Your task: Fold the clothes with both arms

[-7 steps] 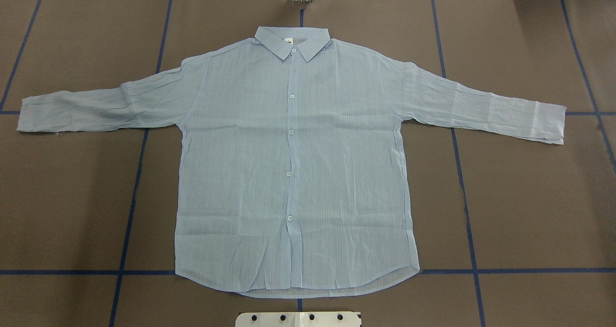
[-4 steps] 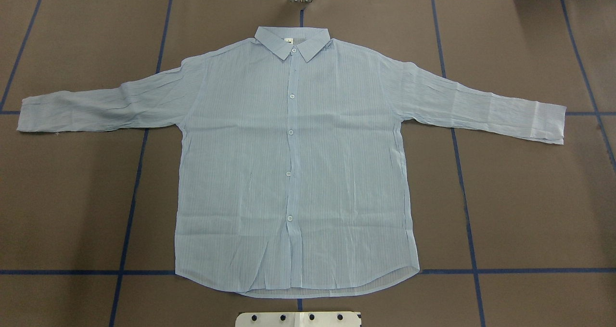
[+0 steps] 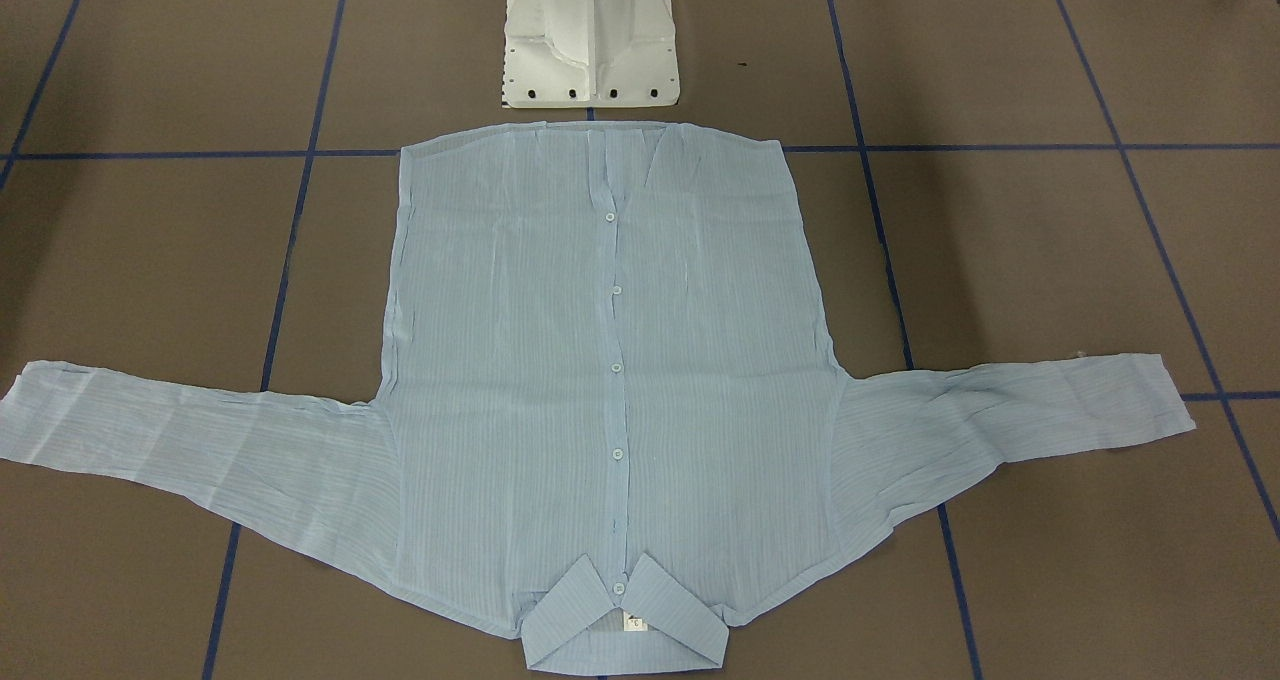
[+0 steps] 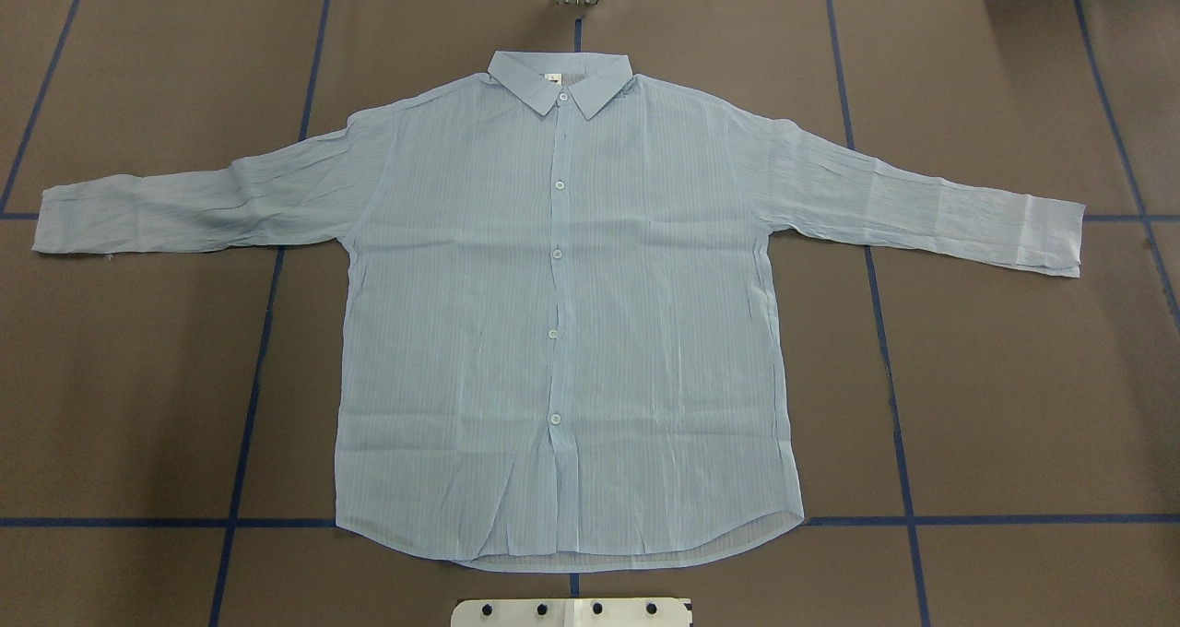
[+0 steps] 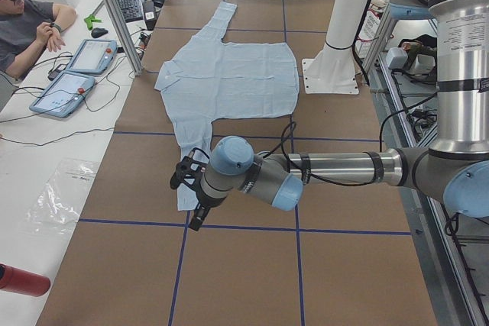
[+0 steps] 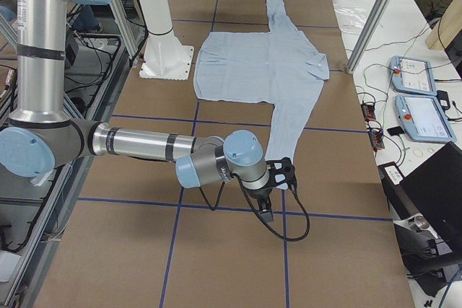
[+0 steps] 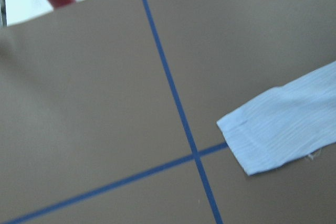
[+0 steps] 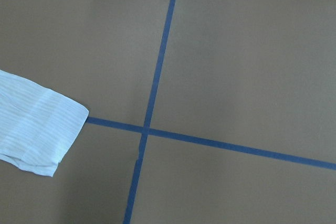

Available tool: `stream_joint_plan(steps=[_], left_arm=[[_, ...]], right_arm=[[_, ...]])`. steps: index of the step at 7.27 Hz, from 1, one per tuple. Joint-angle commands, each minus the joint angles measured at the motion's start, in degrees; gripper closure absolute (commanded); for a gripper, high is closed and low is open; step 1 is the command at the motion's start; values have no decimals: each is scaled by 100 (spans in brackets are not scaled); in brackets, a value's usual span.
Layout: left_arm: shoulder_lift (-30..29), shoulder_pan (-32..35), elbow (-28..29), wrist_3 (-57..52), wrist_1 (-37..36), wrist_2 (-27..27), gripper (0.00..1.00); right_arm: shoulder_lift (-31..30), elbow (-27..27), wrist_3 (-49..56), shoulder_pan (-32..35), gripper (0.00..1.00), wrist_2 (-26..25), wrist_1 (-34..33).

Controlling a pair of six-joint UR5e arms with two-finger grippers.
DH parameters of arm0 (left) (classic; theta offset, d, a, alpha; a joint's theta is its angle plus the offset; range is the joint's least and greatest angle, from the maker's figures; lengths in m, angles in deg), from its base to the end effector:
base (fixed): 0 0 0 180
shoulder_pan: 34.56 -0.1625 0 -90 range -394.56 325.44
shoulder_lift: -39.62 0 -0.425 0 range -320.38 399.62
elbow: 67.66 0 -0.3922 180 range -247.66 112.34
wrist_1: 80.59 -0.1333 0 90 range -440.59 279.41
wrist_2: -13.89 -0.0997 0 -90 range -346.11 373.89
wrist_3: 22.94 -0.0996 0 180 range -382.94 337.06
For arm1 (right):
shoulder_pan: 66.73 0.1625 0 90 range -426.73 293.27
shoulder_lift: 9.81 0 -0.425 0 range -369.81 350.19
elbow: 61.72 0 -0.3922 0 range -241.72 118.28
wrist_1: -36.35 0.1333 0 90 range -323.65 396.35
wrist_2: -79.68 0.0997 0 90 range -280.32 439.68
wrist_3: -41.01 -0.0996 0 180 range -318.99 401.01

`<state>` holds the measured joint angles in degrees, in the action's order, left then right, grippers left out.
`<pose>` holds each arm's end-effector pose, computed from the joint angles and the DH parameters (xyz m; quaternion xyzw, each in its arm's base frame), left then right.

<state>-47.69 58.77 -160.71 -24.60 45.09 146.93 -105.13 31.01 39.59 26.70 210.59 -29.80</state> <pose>-0.0940 -0.4911 0.5848 0.3027 0.3360 0.1006 0.8862 0.0962 -0.4677 0.6374 0.1788 -0.3404 -0.0254 0.9228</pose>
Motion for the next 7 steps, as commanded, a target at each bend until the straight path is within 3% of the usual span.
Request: stream_joint_plan(steps=[1,3,4,5,6,7], left_arm=[[-705,-25,599,8,580,20,0],[-726,-25,805,8,1080,29,0],[-683,-34,805,8,1108,29,0],[-639,-34,805,8,1108,47,0],[-621,-34,805,8,1117,55,0],[-603,-34,805,8,1126,56,0]], right_arm=[[303,-158,-218,-61,0,100,146],[383,-123,-618,-655,0,181,495],[383,-132,-1867,-1208,0,-55,898],[313,-332,-3202,-1796,1,-518,1876],[339,-900,-4120,-2315,2,-1019,3000],[391,-1445,-4538,-2573,5,-1259,3751]])
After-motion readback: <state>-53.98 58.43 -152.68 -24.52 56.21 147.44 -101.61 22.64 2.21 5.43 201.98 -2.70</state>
